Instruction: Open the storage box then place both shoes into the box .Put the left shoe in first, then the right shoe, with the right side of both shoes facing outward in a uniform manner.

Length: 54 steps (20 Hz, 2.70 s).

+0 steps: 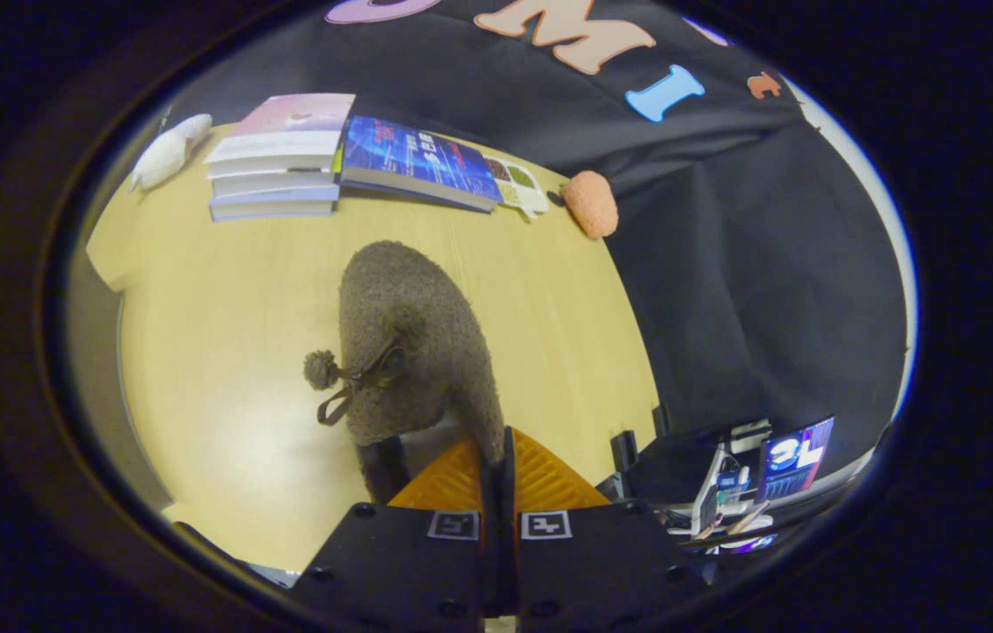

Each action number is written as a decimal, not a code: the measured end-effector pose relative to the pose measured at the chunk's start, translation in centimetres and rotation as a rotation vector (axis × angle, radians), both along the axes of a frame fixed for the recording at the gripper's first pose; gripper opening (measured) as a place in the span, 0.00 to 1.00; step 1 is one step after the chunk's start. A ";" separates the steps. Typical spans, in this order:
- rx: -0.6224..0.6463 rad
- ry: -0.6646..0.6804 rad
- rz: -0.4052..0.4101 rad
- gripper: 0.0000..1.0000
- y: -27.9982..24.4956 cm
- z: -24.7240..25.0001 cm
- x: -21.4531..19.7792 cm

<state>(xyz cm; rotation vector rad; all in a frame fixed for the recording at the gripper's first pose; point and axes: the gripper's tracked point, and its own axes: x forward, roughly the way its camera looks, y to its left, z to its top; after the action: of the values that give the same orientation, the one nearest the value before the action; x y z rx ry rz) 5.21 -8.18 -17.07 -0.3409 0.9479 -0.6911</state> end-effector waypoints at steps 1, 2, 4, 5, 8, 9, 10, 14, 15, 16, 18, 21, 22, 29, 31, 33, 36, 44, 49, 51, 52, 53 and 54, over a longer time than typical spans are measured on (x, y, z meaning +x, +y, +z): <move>-0.012 -0.013 0.011 0.04 1.0 1.2 0.1; -0.022 -0.029 0.022 0.04 2.1 2.4 0.2; -0.035 -0.064 0.044 0.04 4.5 4.7 0.3; -0.036 -0.081 0.056 0.04 5.8 5.6 0.2; -0.013 -0.135 0.095 0.04 9.7 7.8 0.4; -0.005 -0.149 0.110 0.04 11.1 8.4 0.4; 0.000 -0.157 0.126 0.04 12.4 8.9 0.5; 0.022 -0.169 0.186 0.04 18.0 10.1 0.6; 0.041 -0.177 0.199 0.04 19.5 10.1 0.8; 0.067 -0.188 0.210 0.04 21.0 10.0 1.1; 0.123 -0.203 0.228 0.04 23.7 9.7 1.7; 0.185 -0.191 0.238 0.04 27.2 8.6 2.2; 0.205 -0.180 0.242 0.04 28.3 8.0 2.5; 0.331 -0.116 0.242 0.04 34.4 3.2 3.7; 0.322 -0.111 0.241 0.04 34.7 3.0 4.0; 0.323 -0.110 0.234 0.04 35.2 2.9 4.0; 0.362 -0.104 0.228 0.04 36.6 2.8 3.4; 0.380 -0.027 0.241 0.04 38.5 -0.7 2.0; 0.308 0.071 0.253 0.04 37.2 -4.2 1.7; 0.295 0.099 0.258 0.04 36.7 -6.1 2.3; 0.304 0.107 0.260 0.05 36.7 -7.0 2.5; 0.306 0.111 0.260 0.07 36.4 -8.0 2.8; 0.311 0.110 0.271 0.08 36.1 -8.5 3.4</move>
<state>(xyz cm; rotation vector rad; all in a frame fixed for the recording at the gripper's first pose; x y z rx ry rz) 8.66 27.88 -25.59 -0.2268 1.0723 -0.2738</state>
